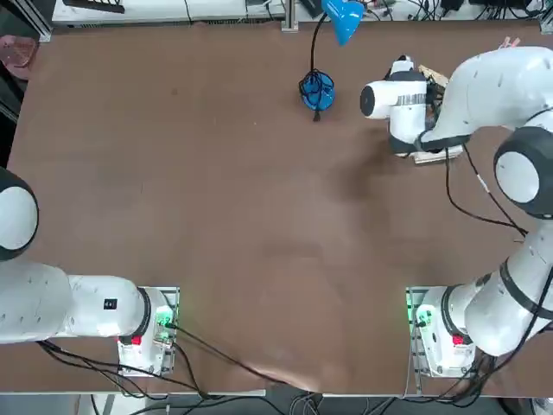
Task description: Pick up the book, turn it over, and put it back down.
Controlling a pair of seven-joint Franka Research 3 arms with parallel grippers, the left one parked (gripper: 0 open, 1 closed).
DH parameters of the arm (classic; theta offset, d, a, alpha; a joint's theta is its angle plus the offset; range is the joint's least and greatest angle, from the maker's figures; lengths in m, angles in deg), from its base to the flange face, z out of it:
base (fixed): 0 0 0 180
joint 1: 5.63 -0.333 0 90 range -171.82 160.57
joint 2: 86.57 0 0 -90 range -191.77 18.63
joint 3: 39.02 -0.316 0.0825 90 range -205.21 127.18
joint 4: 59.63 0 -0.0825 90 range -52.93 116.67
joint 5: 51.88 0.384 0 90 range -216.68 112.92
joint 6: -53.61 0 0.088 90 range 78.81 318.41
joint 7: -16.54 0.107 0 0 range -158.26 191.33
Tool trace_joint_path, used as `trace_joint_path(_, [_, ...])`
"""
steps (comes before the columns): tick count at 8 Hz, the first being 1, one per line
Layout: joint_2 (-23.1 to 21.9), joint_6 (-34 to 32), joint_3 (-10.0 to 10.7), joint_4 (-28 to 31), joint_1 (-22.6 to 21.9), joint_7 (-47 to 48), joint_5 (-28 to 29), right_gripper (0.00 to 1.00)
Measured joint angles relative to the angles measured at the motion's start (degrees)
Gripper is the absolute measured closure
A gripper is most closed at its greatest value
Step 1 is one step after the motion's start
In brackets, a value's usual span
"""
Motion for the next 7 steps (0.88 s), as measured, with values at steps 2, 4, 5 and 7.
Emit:
trace_joint_path(2, [2.34,-0.28,0.0,0.01,-0.65,3.42,-0.82,0.89])
trace_joint_path(4, [3.42,-0.5,0.02,0.03,-1.14,6.23,-1.54,0.89])
trace_joint_path(5, [4.2,-1.01,0.01,0.06,-1.52,8.32,-2.56,0.89])
trace_joint_path(7, [6.35,-1.9,0.02,0.08,-2.13,12.31,-4.25,0.89])
